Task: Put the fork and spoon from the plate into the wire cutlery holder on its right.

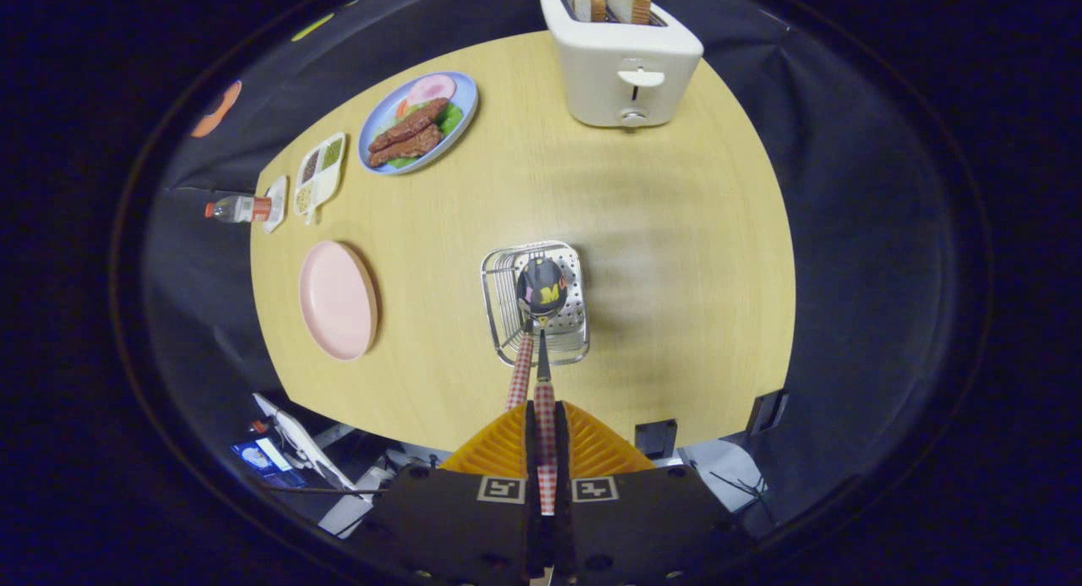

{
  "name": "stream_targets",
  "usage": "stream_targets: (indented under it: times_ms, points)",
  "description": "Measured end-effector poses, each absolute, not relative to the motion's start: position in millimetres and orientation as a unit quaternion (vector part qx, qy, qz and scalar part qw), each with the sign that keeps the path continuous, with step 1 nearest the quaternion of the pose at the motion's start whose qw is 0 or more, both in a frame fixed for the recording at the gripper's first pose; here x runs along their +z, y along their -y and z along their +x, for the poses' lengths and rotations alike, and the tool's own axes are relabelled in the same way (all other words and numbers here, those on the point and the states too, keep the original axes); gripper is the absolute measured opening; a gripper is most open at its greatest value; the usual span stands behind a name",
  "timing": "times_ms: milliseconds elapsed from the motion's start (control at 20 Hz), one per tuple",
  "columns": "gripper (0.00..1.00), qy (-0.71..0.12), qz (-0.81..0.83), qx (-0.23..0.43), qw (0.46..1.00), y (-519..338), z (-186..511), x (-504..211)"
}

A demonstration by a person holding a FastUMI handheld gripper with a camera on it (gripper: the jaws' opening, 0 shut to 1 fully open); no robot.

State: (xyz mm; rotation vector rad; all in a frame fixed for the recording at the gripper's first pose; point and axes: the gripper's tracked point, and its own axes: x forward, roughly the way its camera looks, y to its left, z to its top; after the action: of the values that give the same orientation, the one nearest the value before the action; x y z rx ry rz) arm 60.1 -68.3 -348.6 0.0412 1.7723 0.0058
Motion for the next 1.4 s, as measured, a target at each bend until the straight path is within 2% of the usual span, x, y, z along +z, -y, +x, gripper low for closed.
stream_targets:
  times_ms: [450, 950, 1300, 1350, 1400]
  points:
    - [0.06, -0.805, 0.014, -0.028, 0.592, 63, 70, -381]
    - [0.11, -0.771, -0.011, -0.015, 0.637, 47, 89, -375]
    - [0.28, -0.736, -0.013, 0.027, 0.676, 10, 78, -351]
    - [0.41, -0.726, -0.022, 0.042, 0.686, 2, 75, -345]
    - [0.45, -0.716, -0.025, 0.052, 0.696, -6, 73, -342]
